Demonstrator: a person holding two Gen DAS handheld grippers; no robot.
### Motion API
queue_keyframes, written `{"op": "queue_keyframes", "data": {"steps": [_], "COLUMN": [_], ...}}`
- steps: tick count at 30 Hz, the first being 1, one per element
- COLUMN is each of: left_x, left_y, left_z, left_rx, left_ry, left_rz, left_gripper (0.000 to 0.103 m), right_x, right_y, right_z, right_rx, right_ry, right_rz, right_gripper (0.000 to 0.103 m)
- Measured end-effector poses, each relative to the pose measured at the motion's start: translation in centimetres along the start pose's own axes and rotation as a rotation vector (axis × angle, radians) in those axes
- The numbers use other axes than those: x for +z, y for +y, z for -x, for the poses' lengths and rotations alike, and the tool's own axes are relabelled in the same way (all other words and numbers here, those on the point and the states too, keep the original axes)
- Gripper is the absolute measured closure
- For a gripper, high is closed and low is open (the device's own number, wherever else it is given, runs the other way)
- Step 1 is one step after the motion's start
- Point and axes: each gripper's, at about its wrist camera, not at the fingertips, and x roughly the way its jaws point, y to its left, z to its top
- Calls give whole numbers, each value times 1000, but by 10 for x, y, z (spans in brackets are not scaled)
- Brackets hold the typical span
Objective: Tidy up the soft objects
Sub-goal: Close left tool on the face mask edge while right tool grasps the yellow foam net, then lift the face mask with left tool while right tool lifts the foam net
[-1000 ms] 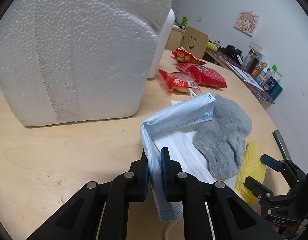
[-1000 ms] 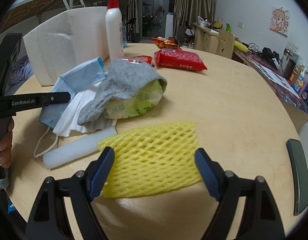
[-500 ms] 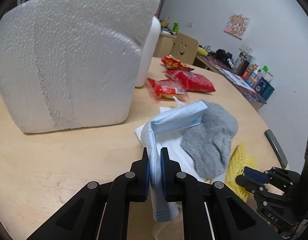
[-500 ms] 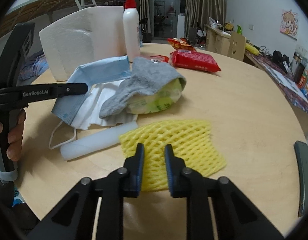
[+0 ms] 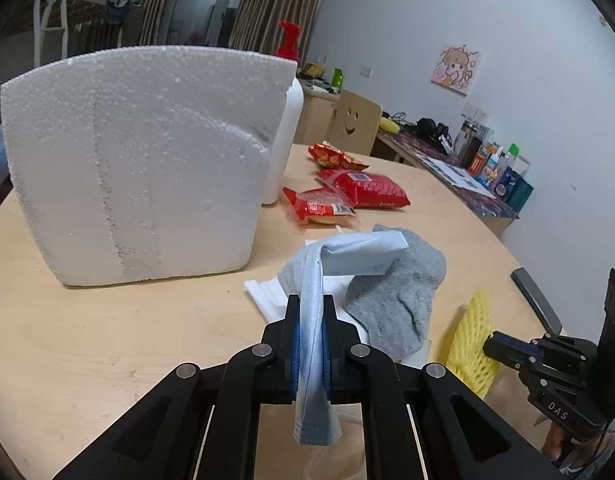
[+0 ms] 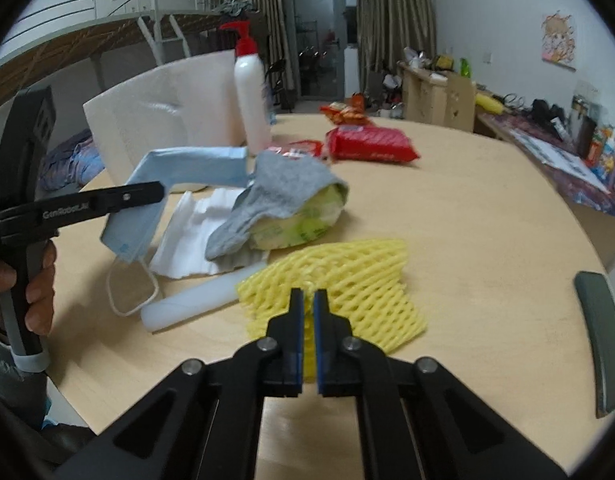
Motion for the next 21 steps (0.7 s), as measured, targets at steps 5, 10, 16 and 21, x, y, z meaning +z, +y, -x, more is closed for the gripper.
{"op": "queue_keyframes", "data": {"steps": [5,10,16,21], "left_x": [2,6,11,10], "left_y": [0,-2,-10,-16], "left_z": [15,34,65,89], "left_rx": [-7,-13,-4,16], "left_ry": [-32,-74,-145,-190], "left_rz": [-2,-6,-36,-52], "left_gripper": [94,94,94,94], "right_x": [3,13,24,32], "right_y": [-1,-2,2,12], "right_z": [10,28,41,54], "right_rx": [3,9,21,47], "right_ry": [-37,-105,-173,-227], "right_rz": [-4,-5,0,4], "right_gripper": [97,97,97,97]}}
